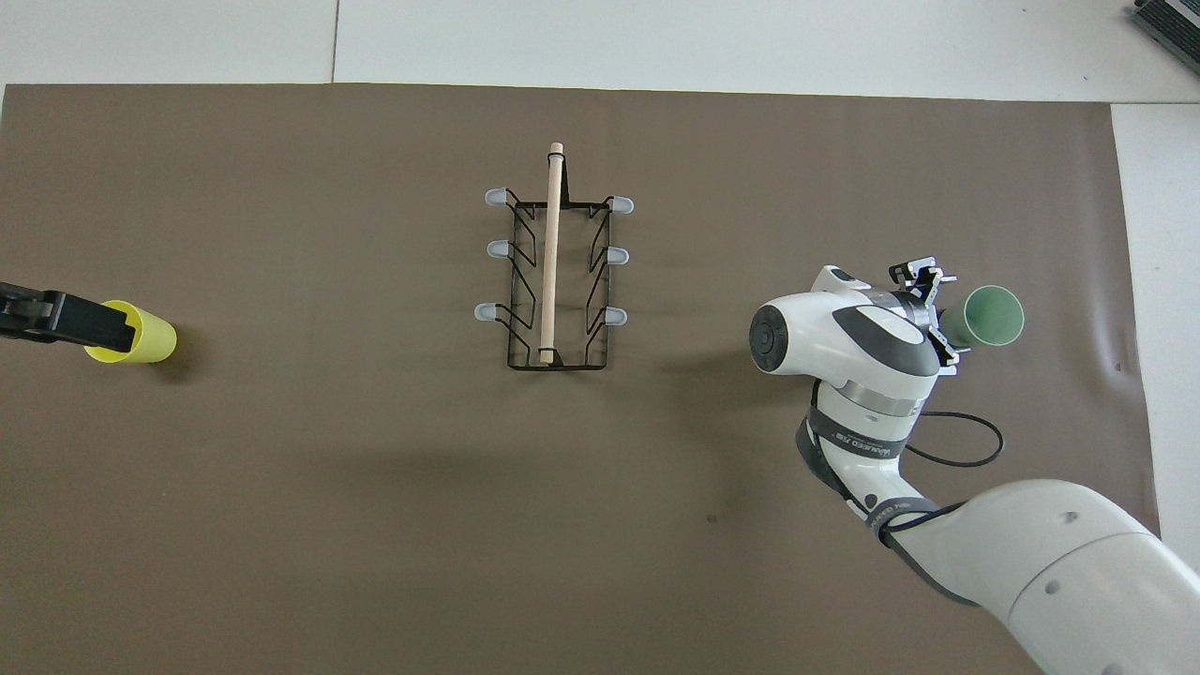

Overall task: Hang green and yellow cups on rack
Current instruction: 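Close the right gripper on the pale green cup's rim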

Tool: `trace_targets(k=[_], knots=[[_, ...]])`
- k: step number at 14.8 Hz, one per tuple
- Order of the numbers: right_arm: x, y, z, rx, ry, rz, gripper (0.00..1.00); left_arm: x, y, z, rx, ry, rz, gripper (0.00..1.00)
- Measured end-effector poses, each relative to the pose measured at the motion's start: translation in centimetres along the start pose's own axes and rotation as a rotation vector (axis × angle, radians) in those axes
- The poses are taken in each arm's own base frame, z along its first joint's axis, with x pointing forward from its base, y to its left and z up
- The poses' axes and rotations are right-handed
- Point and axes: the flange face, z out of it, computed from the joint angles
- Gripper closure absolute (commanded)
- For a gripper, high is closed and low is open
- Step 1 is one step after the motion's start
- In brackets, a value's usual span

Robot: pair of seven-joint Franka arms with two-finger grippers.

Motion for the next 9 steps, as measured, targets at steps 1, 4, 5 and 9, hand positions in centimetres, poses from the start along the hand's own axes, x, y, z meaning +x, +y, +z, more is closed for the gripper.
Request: trace_targets(k=[1, 4, 5, 9], knots=[[0.0, -0.1, 0.4, -0.003, -0.007, -0.007, 0.00, 0.0, 0.0, 0.0, 0.000, 0.000, 0.000, 0.00], [0.2, -0.6, 0.9, -0.011, -0.019, -0.017, 0.00, 0.0, 0.0, 0.0, 0.000, 0.000, 0.000, 0.00], [0.4, -0.9, 1.2, -0.019, -0.022, -0.016, 0.00, 0.0, 0.0, 0.0, 0.000, 0.000, 0.000, 0.00], [0.7, -2.1, 2.8, -0.016, -0.031, 0.008, 0.00, 0.0, 0.0, 0.0, 0.000, 0.000, 0.000, 0.00]])
